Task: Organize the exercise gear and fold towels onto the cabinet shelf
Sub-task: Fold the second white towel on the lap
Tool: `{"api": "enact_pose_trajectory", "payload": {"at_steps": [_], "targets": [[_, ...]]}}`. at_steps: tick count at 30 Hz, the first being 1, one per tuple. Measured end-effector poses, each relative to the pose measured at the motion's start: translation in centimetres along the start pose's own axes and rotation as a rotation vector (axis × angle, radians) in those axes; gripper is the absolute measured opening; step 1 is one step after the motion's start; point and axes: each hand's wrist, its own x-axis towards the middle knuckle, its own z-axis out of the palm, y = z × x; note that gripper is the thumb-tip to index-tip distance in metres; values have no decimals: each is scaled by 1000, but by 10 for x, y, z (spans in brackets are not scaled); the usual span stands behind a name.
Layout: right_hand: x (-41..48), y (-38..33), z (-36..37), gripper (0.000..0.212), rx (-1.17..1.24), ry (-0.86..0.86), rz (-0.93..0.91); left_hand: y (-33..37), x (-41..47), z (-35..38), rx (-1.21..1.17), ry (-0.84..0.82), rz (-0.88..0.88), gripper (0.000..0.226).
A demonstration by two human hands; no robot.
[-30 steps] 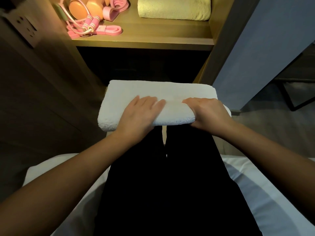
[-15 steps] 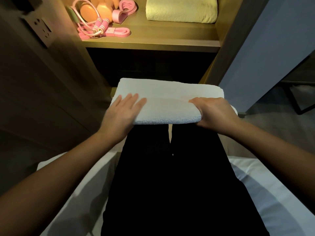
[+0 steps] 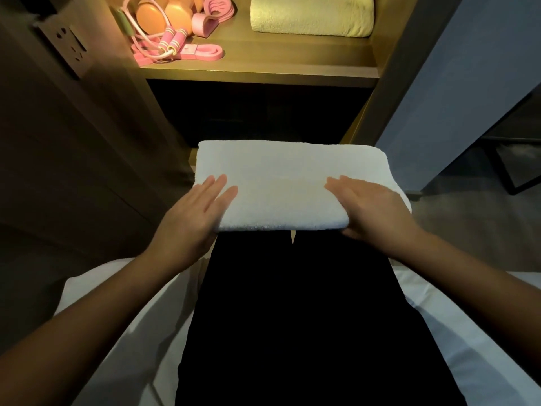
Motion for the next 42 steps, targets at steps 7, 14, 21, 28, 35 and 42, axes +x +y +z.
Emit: {"api": "enact_pose_trajectory", "payload": {"at_steps": [7, 14, 21, 28, 35, 42], "targets": [[23, -13, -19, 64, 160, -28, 139, 26, 41, -23, -240, 67, -154, 60], [28, -10, 13, 69, 145, -252, 582, 21, 72, 16, -148, -186, -460, 61], [4, 58, 8, 63, 1168, -179, 1198, -32, 46, 2, -1352, -271, -1219, 58], [11, 77, 18, 26, 1571, -47, 1104, -48, 60, 0, -1546, -220, -1238, 32], [83, 110, -12, 30, 1529, 235, 1056, -75, 150, -18, -1451, -72, -1088, 31], [208, 180, -50, 23, 1312, 449, 1044, -127, 306, -30, -1324, 125, -1055, 48]]}}
